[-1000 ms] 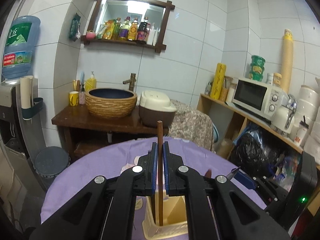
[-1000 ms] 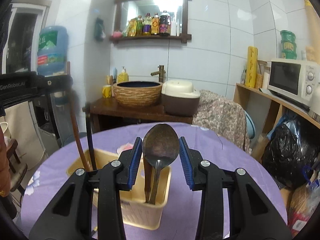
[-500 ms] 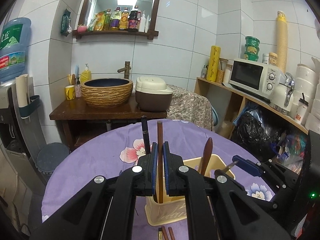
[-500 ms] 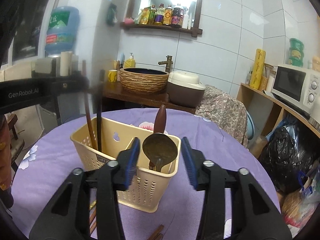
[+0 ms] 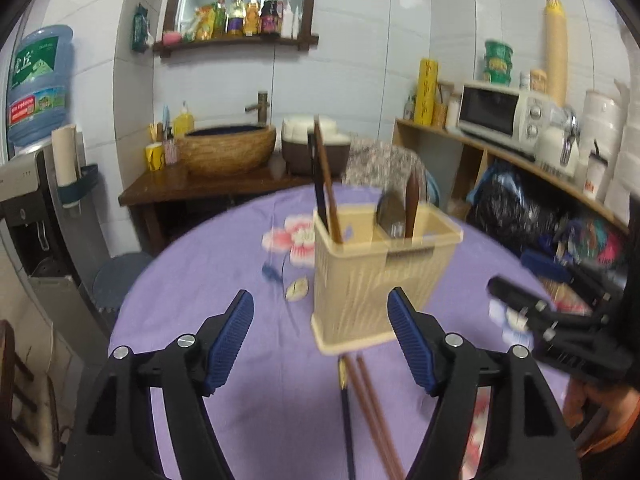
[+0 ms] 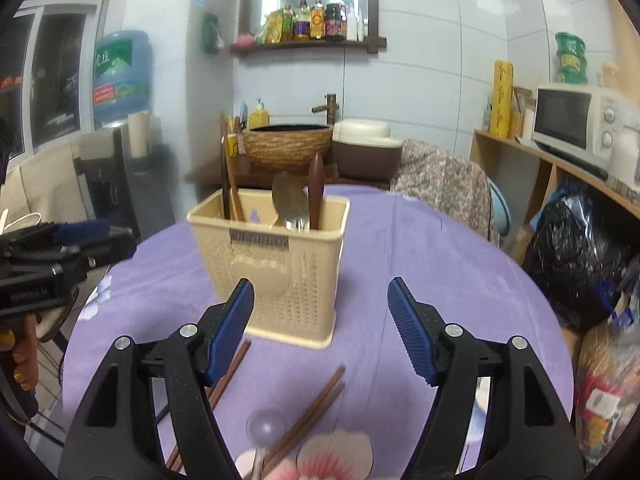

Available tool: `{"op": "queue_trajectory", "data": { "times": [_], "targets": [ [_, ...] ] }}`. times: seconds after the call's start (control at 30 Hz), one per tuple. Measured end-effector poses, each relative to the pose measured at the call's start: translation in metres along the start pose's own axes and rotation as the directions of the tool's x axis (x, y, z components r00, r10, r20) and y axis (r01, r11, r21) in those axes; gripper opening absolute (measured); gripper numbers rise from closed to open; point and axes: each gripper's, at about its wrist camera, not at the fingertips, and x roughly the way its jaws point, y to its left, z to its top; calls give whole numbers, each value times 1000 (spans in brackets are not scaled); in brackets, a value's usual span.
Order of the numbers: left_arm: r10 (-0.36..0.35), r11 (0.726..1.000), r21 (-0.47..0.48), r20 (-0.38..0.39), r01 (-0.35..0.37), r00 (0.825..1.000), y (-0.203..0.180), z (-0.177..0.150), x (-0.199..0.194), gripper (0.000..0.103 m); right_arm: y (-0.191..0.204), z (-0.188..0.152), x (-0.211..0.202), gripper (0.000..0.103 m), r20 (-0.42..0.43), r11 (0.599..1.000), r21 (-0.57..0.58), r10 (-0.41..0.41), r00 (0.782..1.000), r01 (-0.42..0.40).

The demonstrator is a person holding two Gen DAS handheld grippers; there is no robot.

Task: Organize utensils
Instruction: 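Move both tools back toward the remaining chopsticks and spoon, then grasp the clear plastic spoon with the right tool while the left tool grasps the black chopstick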

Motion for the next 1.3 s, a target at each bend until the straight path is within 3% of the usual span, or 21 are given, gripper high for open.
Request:
{"op": "queue_trajectory", "data": {
  "times": [0.17, 0.33, 0.5, 0.63, 0.8, 0.93, 1.1, 1.3],
  "targets": [
    [-5, 1000, 3, -154, 6, 988, 3, -52, 14, 69, 3, -38, -10, 71, -73, 1000, 14, 9, 997, -8],
    [-50, 999, -1, -308, 52, 950, -9, -95, 38, 49, 10, -75, -10, 71, -149, 1000, 28, 2, 989, 2],
    [-29, 999, 25, -359, 41, 933, -21, -104, 59, 38, 8, -90, -12, 71, -182, 998, 62, 7, 983, 5],
    [27, 998, 61, -347, -6, 938, -26, -104, 61, 30, 6, -93, -14, 71, -195, 997, 75, 11, 981, 4],
    [56, 998, 31, -339, -48, 939, -19, -104, 60, 8, 15, -91, -11, 71, -195, 998, 50, 50, 980, -41],
    [40, 999, -18, -334, -49, 942, -7, -109, 52, 8, 33, -88, 5, 71, -222, 989, -4, 145, 964, -150],
    [34, 996, -64, -329, -58, 944, 5, -115, 42, 8, 42, -82, 41, 70, -306, 978, -26, 188, 934, -205],
    [24, 995, -88, -325, -55, 945, 8, -118, 38, 8, 43, -85, 77, 70, -396, 983, -29, 153, 905, -179]
  ]
}}
